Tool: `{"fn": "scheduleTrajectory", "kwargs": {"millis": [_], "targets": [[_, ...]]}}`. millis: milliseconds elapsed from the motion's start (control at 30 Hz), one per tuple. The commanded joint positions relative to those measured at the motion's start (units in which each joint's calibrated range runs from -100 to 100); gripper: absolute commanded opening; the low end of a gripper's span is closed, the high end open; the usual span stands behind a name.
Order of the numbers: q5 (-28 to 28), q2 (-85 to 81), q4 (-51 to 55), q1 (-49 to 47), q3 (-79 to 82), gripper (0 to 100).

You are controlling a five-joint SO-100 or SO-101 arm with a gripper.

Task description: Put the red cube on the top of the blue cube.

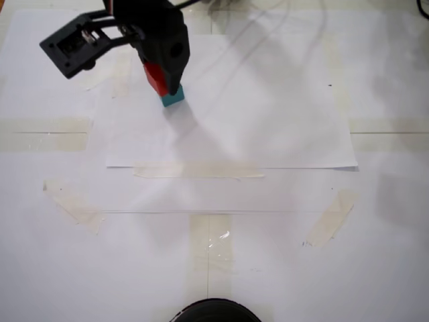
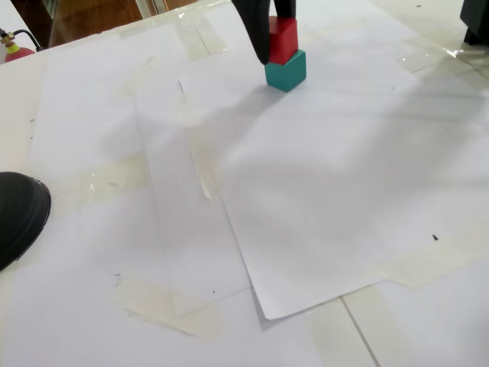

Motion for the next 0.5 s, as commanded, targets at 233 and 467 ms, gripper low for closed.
{"fn": "scheduleTrajectory", "kwargs": {"millis": [233, 467], "targets": [[0.83, -7.24, -1.06, -1.47, 0.03, 33], [1.37, -9.05, -2.6, -1.77, 2.57, 37]]}}
